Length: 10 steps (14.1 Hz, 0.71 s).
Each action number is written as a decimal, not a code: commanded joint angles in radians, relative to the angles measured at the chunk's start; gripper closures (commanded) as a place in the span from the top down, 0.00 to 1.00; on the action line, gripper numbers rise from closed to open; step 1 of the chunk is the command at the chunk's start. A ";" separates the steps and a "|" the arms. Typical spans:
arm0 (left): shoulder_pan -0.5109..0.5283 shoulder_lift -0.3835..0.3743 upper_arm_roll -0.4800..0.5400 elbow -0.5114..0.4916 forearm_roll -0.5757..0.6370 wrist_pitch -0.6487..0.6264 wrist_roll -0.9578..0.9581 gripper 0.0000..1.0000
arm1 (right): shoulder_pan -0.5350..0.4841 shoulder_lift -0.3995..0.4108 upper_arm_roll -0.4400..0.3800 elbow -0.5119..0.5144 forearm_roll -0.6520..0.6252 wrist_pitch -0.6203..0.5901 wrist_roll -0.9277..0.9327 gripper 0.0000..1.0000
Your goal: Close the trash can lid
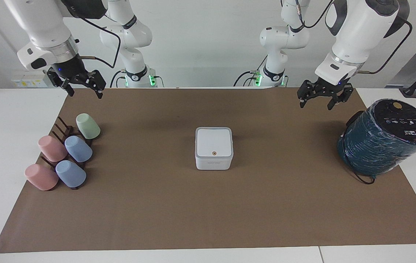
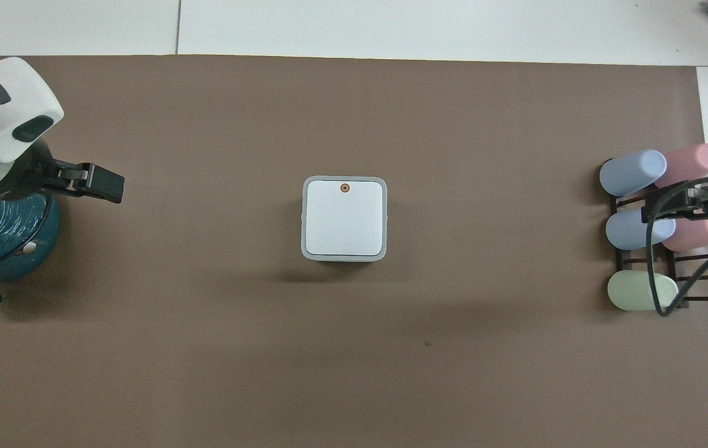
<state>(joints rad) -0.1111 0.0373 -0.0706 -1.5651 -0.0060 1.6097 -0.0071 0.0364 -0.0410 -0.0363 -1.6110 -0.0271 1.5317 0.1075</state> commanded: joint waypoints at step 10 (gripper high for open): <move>0.010 -0.025 0.003 -0.026 0.014 0.006 0.012 1.00 | -0.001 -0.017 -0.001 -0.015 0.006 -0.004 -0.029 1.00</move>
<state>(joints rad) -0.1090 0.0373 -0.0647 -1.5651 -0.0060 1.6094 -0.0071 0.0364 -0.0410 -0.0363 -1.6110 -0.0271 1.5317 0.1075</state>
